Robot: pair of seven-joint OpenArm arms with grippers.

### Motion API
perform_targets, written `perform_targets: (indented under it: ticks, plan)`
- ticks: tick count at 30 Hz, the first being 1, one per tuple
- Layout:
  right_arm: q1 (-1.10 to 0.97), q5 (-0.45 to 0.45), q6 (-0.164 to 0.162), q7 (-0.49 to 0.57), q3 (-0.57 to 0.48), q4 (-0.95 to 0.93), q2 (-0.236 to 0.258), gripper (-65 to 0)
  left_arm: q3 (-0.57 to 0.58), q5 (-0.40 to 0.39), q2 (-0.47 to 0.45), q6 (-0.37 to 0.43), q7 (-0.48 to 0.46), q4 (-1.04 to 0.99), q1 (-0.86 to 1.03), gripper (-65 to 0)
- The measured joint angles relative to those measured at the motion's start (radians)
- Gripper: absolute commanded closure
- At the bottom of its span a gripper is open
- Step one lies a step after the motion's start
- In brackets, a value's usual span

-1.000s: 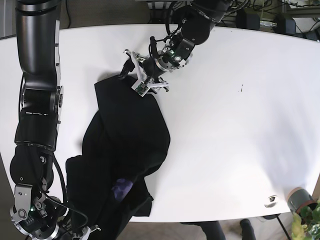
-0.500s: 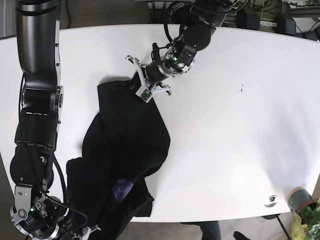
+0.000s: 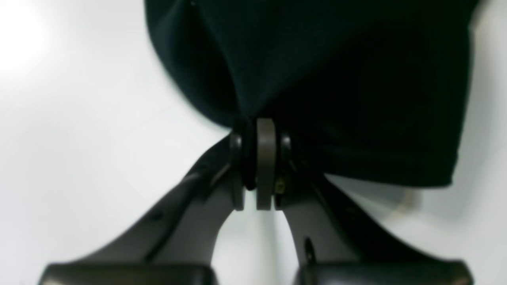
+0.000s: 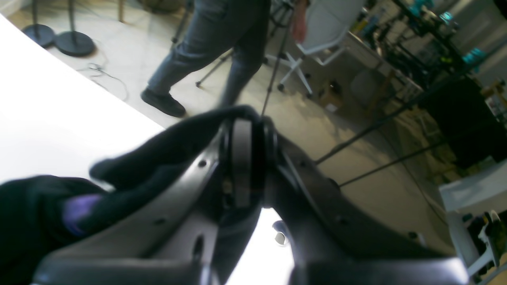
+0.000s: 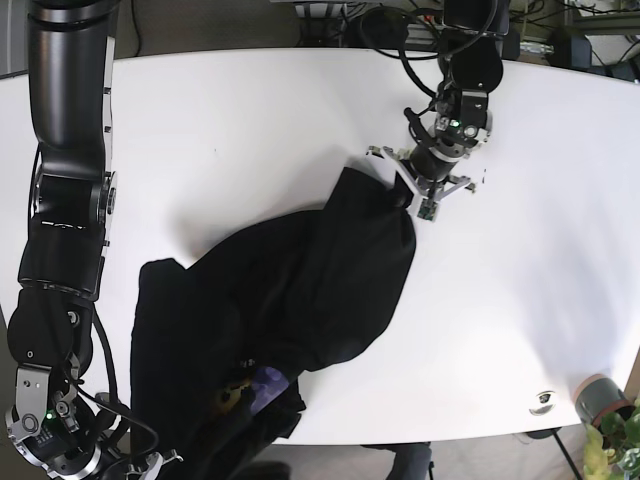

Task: Fold the T-shirt properly
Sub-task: 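Stretch the shirt between both grippers, pulling the left gripper away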

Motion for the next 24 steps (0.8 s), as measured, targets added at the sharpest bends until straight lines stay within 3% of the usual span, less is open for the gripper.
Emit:
perform_targets:
  ticks: [10, 15, 19, 24]
  plan:
    - [-0.032, 0.000, -0.003, 0.077, -0.001, -0.107, -0.003, -2.1, -0.227, 0.011, -0.018, -0.001, 0.023, 0.068, -0.029, 0.0]
    - [-0.011, -0.003, -0.011, 0.147, -0.001, -0.233, 0.001, -2.1, -0.320, 0.011, -0.047, -0.011, 0.147, 0.071, -0.128, 0.0]
    - [0.015, -0.055, -0.021, 0.188, -0.002, -0.303, 0.003, -2.1, -0.390, 0.011, -0.053, -0.021, 0.199, 0.077, -0.222, 0.0]
    - [0.045, -0.106, -0.024, 0.254, -0.002, -0.345, 0.011, -2.1, -0.460, 0.017, -0.044, -0.130, 0.332, 0.065, -0.345, 0.0]
